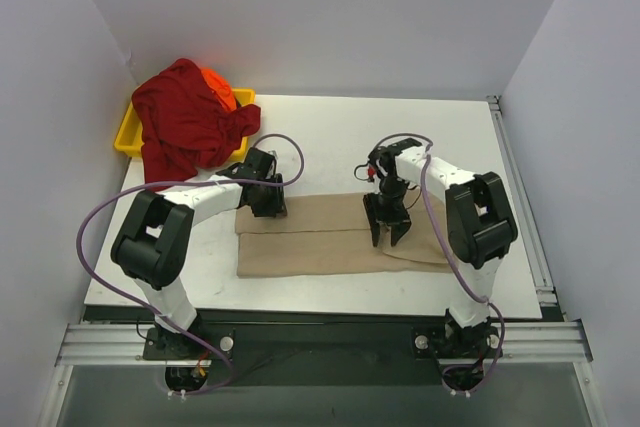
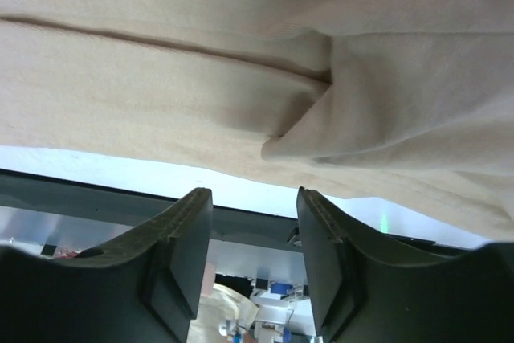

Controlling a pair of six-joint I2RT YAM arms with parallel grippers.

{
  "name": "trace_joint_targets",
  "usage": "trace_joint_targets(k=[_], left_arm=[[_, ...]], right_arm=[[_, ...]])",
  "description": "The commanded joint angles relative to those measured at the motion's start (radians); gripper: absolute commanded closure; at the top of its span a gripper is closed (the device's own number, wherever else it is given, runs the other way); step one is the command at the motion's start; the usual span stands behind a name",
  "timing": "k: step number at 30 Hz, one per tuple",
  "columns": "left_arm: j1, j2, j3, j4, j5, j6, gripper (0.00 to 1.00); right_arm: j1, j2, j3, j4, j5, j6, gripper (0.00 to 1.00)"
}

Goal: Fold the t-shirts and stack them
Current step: Fold the other side of the tshirt into a rectangle, then rotate the tshirt 90 degrees

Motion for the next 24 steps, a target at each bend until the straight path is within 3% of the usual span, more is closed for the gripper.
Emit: trace_joint_targets(k=[1,7,16,24], left_arm=[[-0.013,-0.02,0.049,-0.031,-0.026,0.019,0.52],[-0.034,0.002,0.121,-0.028,0.004,0.056,0.52],[-0.048,0.151,0.136,0.036,0.135,0.042,0.52],[-0.018,0.217,0.139,0.012,0.123,0.027,0.52]], right_arm=[[-0.048,-0.068,0.039,-0.081,0.04,0.013,0.53],[-0.255,-0.128,0.027,-0.078,0.133,0.007,0.5],[-0.456,-0.002,0.009,0.018,0.247,0.061,0.5],[-0.47,0.151,0.136,0.057,0.362,0.092,0.51]])
